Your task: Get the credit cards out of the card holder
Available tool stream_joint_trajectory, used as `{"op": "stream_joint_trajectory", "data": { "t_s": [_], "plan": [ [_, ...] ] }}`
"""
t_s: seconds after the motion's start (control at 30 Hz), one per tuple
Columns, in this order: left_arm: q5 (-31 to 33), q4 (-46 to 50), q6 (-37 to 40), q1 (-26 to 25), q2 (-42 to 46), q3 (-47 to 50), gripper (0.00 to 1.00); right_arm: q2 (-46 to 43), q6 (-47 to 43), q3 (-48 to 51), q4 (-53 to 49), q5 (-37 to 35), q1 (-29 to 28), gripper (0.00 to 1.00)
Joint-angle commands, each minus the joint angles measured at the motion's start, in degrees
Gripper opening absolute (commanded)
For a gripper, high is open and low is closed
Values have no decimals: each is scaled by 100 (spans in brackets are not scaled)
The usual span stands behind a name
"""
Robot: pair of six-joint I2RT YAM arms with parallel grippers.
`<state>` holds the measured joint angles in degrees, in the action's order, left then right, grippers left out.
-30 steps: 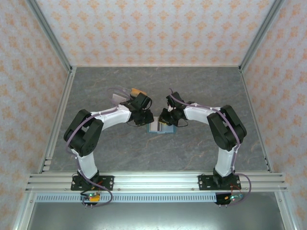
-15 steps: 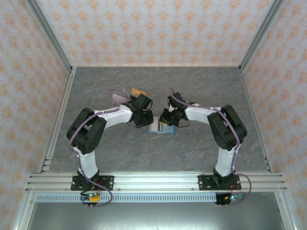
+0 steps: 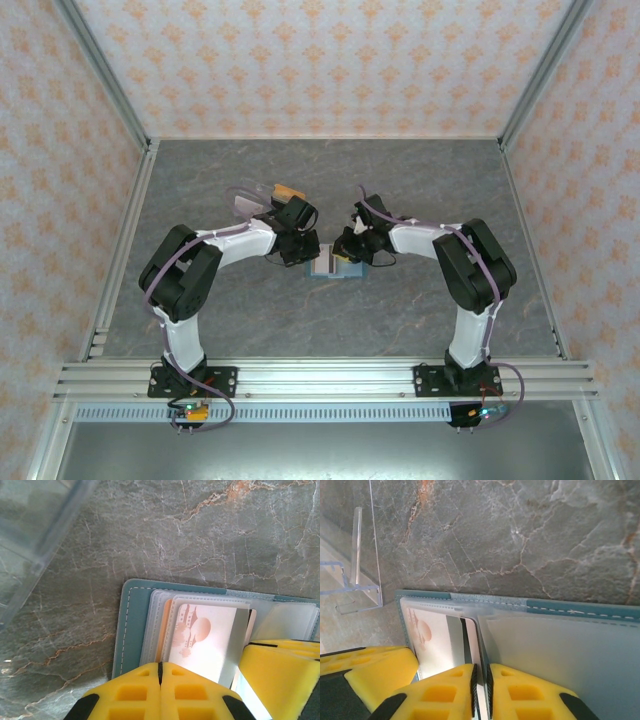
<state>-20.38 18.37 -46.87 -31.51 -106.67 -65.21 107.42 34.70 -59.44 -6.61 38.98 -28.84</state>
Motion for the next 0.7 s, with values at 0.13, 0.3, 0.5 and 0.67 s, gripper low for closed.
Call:
{"op": "stream_joint_trajectory", "data": {
  "t_s": [0.13,0.3,0.5,0.67],
  "plan": [
    [-413,35,28,-52,-236,-77,0,52,-56,202,361,235,-19,16],
    [-546,38,99,-50,-240,-132,0,-44,-81,256,526,356,-16,14],
    [-459,182,183,-49,-376,-205,0,-226,-186,318,568,369,-17,7],
    [-157,393,239,-52,-107,-235,0,-510,-376,430,410,31,-10,3]
  ]
}}
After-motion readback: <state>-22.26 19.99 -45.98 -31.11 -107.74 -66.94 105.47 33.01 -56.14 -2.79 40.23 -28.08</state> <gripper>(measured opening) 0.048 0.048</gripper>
